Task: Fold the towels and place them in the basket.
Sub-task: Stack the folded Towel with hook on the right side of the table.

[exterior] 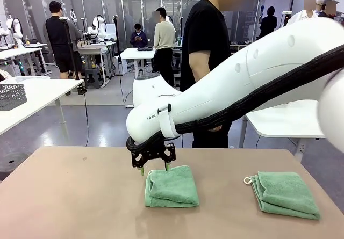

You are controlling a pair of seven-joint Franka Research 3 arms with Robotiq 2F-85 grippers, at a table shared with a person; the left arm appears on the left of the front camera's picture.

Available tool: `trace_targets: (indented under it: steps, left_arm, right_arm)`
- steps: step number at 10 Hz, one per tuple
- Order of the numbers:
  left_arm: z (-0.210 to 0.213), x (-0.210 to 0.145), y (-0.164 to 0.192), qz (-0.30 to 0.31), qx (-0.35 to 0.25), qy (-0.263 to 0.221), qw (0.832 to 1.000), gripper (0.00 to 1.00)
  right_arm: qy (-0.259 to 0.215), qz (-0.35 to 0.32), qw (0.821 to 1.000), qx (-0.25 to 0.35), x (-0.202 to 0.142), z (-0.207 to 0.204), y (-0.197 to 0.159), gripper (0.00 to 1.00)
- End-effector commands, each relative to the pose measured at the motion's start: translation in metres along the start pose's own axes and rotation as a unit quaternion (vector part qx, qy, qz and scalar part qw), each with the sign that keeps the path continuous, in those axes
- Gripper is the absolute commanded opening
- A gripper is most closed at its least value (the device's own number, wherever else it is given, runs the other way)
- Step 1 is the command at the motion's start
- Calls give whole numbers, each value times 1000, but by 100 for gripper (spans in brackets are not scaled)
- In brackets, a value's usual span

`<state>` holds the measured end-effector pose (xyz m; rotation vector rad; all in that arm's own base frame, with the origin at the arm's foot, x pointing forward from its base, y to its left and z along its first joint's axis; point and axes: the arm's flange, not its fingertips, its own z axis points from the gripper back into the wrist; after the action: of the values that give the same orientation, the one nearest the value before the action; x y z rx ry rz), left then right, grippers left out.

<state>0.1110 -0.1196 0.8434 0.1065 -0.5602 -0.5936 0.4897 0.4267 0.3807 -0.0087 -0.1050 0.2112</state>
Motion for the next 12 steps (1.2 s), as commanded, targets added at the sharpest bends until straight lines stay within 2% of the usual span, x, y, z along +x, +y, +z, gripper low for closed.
trace_targets:
  steps: [1, 2, 4, 6, 8, 10, 12]
  left_arm:
    - [8, -5, -6, -5, 2, -6, 1000, 100]
    - [8, -5, -6, -5, 2, -6, 1000, 100]
    - [8, -5, -6, -5, 2, -6, 1000, 100]
    - [8, -5, -6, -5, 2, -6, 1000, 100]
    - [8, -5, -6, -5, 2, -6, 1000, 100]
    - [8, -5, -6, -5, 2, -6, 1000, 100]
    - [8, -5, -6, -5, 2, -6, 1000, 100]
  right_arm:
    - [-40, -8, 999, 19, -57, 40, -15, 90]
    - [-51, -21, 998, 30, -74, 50, -32, 90]
    - [-51, -58, 992, 104, -94, 51, -84, 90]
    - [-57, -89, 981, 160, -106, 37, -130, 90]
    - [-65, -122, 972, 192, -108, 14, -170, 90]
    - [-65, -126, 963, 230, -102, -15, -198, 90]
    - [-69, -132, 954, 261, -99, -41, -210, 90]
